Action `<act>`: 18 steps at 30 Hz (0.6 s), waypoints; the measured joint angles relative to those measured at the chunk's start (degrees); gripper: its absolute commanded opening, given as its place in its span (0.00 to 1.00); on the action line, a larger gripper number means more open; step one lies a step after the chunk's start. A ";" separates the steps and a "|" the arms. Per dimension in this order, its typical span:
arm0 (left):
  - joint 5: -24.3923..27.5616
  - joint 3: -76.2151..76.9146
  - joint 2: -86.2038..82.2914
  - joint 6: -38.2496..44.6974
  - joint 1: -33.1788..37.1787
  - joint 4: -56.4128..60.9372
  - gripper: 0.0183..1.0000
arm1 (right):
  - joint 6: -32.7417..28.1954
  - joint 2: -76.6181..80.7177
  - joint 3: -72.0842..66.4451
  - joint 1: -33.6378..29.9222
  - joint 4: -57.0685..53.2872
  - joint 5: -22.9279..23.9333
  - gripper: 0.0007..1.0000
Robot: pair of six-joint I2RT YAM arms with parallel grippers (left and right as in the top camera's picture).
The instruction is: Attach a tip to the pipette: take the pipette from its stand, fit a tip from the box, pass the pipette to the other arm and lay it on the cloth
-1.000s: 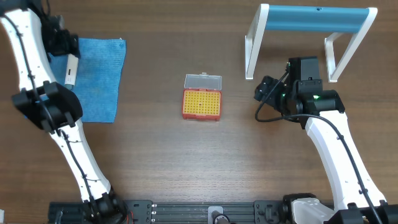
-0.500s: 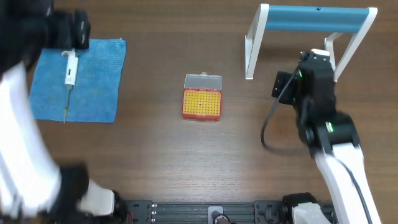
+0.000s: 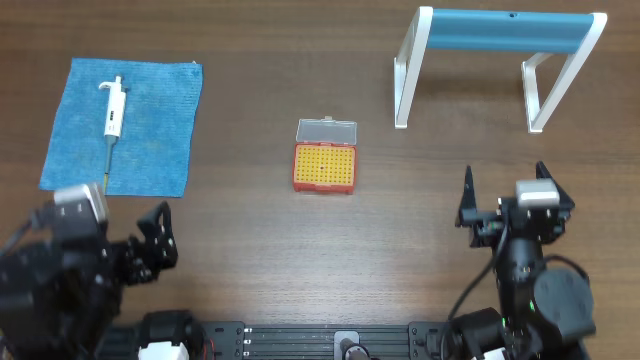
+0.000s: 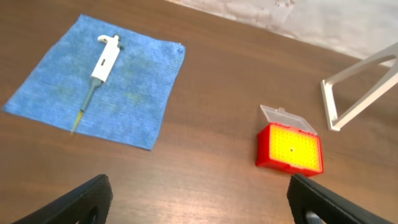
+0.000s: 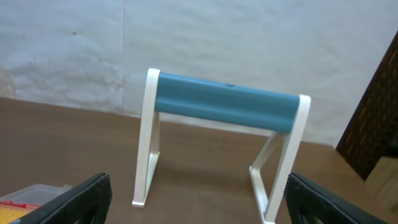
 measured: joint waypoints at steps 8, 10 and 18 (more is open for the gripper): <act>0.76 -14.58 -5.55 -2.03 0.00 4.04 0.92 | -2.23 -11.56 -1.40 0.00 -4.98 1.33 0.90; 0.90 -16.02 -5.53 -2.05 0.00 4.04 0.92 | -2.45 -11.65 -1.66 0.00 -7.37 2.16 0.90; 1.09 -16.37 -5.55 -2.27 0.00 4.11 0.91 | -2.82 -11.65 -2.19 0.00 -28.35 3.28 0.90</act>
